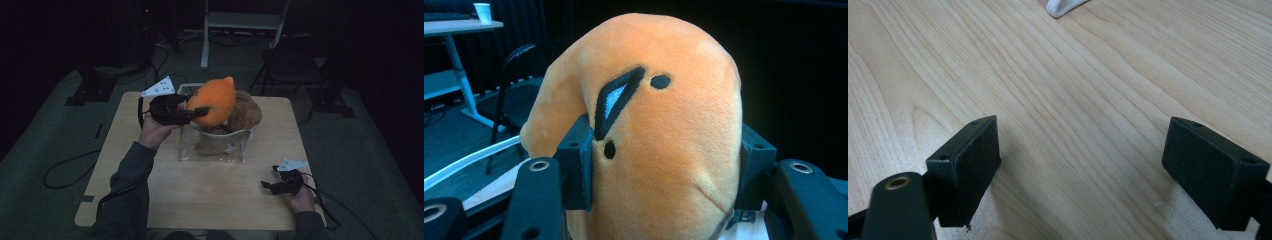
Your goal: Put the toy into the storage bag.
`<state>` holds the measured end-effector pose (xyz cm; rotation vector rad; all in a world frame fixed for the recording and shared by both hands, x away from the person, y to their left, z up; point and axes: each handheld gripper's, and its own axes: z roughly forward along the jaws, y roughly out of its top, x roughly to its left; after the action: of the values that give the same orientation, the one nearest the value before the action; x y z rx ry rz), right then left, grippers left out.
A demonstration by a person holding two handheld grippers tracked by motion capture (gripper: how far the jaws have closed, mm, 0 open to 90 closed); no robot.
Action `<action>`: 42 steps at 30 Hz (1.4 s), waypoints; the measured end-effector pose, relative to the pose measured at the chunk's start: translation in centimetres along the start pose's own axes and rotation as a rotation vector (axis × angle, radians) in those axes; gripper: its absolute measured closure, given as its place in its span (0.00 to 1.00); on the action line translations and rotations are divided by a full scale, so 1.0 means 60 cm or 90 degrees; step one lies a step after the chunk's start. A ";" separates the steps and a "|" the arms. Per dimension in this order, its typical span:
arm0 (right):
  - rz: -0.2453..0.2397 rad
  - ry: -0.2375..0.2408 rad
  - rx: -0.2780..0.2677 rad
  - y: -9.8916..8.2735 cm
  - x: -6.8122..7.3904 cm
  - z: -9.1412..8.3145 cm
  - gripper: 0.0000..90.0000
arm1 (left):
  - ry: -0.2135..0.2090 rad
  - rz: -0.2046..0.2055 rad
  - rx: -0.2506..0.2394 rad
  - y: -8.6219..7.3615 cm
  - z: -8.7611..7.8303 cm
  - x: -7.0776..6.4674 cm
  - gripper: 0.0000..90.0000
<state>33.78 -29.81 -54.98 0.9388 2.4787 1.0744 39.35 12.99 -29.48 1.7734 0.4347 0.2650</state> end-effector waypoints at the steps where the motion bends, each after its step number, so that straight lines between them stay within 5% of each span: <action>1: 0.000 0.000 0.000 0.000 0.000 0.000 0.16 | 0.001 0.000 0.001 0.000 0.000 0.000 0.47; 42: 0.000 0.000 -0.001 0.000 0.000 0.000 0.16 | 0.016 -0.021 0.017 -0.025 0.018 0.020 0.47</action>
<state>33.78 -29.81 -54.99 0.9391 2.4777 1.0768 40.66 12.82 -31.26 1.7891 0.4870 0.2590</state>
